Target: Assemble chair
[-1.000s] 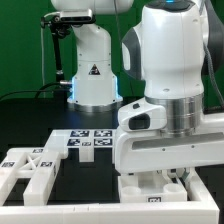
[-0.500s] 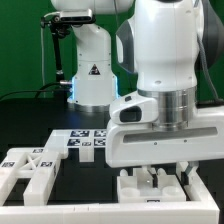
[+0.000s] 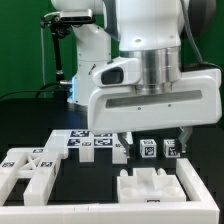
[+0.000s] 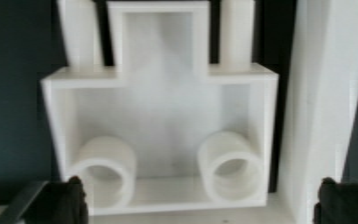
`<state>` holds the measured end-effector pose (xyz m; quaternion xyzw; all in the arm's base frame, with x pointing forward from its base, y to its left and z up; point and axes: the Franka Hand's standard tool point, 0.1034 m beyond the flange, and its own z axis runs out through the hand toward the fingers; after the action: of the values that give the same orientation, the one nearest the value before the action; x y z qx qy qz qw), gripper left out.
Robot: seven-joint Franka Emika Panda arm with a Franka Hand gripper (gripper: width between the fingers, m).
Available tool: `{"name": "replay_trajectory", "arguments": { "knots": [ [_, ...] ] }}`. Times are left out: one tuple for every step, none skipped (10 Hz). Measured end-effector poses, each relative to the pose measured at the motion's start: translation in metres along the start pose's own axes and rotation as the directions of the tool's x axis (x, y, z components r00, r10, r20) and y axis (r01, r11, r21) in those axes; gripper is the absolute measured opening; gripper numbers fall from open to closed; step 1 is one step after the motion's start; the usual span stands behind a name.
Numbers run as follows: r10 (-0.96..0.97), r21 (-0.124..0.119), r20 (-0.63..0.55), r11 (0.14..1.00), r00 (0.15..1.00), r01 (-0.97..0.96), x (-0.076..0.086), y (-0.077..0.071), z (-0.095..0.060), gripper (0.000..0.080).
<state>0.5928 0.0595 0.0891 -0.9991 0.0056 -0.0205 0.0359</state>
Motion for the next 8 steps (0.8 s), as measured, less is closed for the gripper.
{"name": "replay_trajectory", "arguments": {
  "knots": [
    [0.012,-0.008,0.008,1.0,1.0,-0.012,-0.018,0.008,-0.002,0.0649],
    [0.013,-0.01,0.015,1.0,1.0,-0.013,-0.023,0.01,0.003,0.0649],
    [0.01,-0.009,0.009,1.0,1.0,-0.01,-0.018,0.008,0.001,0.0649],
    [0.009,-0.009,0.009,1.0,1.0,-0.009,-0.018,0.008,0.002,0.0649],
    [0.009,-0.009,0.009,1.0,1.0,-0.009,-0.018,0.008,0.002,0.0649],
    [0.012,-0.009,0.011,1.0,1.0,-0.011,-0.02,0.009,0.002,0.0649],
    [0.047,-0.004,0.016,0.999,0.999,-0.047,-0.032,0.019,0.007,0.0649],
    [0.078,-0.001,0.038,0.997,0.996,-0.078,-0.052,0.028,0.014,0.0649]
  ]
}}
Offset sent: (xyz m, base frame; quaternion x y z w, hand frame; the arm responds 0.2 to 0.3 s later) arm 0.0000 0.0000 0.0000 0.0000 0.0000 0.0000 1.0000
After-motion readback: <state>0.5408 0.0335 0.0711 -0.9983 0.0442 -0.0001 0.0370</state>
